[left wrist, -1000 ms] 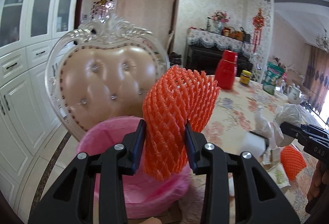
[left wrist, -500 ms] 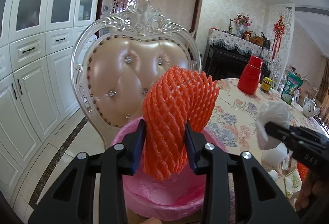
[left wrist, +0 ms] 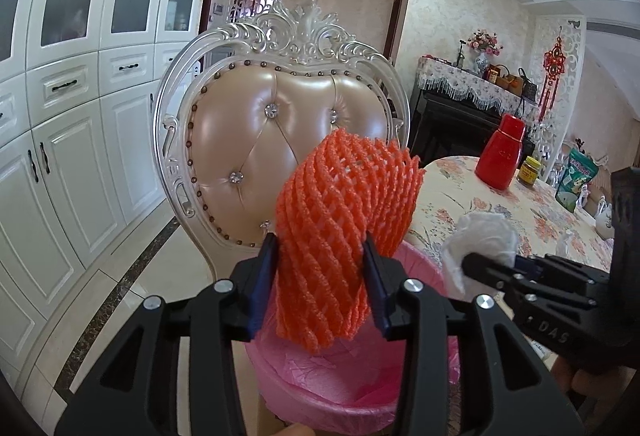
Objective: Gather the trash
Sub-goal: 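Carry the orange net and white bag with both tools over the pink bin, then open both tools to drop the net and bag into the bin, then move both tools back over the table toward the remaining trash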
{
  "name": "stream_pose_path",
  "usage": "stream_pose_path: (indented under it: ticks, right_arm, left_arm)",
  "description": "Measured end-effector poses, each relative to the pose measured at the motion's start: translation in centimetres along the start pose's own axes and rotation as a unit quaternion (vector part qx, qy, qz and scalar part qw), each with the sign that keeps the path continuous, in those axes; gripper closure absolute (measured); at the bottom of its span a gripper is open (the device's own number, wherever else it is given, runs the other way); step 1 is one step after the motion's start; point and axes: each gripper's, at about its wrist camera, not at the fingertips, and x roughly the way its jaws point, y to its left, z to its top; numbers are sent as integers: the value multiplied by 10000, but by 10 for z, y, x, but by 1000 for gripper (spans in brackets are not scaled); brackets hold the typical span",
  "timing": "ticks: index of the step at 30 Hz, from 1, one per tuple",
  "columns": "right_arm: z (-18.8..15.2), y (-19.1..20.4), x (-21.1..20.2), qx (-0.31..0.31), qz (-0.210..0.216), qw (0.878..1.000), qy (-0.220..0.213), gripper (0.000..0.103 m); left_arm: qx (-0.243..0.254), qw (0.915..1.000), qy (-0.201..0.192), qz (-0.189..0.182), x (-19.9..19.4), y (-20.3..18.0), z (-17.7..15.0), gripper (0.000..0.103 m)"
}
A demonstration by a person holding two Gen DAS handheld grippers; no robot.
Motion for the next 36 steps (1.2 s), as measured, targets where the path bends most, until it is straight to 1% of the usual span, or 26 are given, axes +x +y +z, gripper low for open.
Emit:
stream_pose_path:
  ticks: [1, 2, 3, 4, 5, 11, 14, 16, 18, 23, 25, 29, 36]
  right_arm:
    - [0, 0, 3, 0, 5, 10000, 22, 71]
    - [0, 0, 5, 5, 8, 10000, 36, 67]
    - [-1, -1, 7, 5, 1, 10000, 32, 56]
    - [-1, -1, 8, -2, -34, 10000, 10, 47]
    - [-1, -1, 9, -15, -88, 10000, 2, 46]
    - [-2, -8, 6, 32, -188, 9998, -12, 46]
    - [-4, -15, -2, 76, -299, 9995, -70, 46]
    - [-6, -20, -10, 147, -362, 9991, -142, 43]
    - [-9, -24, -20, 163, -485, 9985, -210, 43]
    - [-18, -38, -44, 263, -722, 9963, -377, 38]
    - [-23, -46, -56, 347, -822, 9950, -445, 38]
    - [-33, -61, -77, 497, -974, 9926, -519, 36]
    - [-53, -89, -116, 723, -1360, 9859, -656, 33]
  left_arm:
    - [-22, 10000, 7, -11, 1, 1, 0, 48]
    - [-58, 10000, 12, -28, 2, 3, 1, 41]
    - [-99, 9999, 3, -36, 2, 4, 2, 32]
    - [-122, 9999, -7, -37, 1, 5, 2, 32]
    - [-116, 9999, -3, -29, 1, 5, 1, 32]
    - [-94, 9999, 14, -39, -1, 1, -1, 32]
    - [-83, 9999, 27, -62, 0, -1, -1, 32]
    - [-83, 9999, 31, -98, 0, -4, -2, 32]
    - [-60, 9999, 36, -157, 0, -7, -3, 31]
    - [70, 9995, 37, -305, -3, -25, -8, 29]
    - [125, 9992, 48, -376, -3, -33, -11, 28]
    - [228, 9984, 77, -519, -4, -50, -16, 28]
    - [449, 9957, 99, -799, -7, -86, -27, 27]
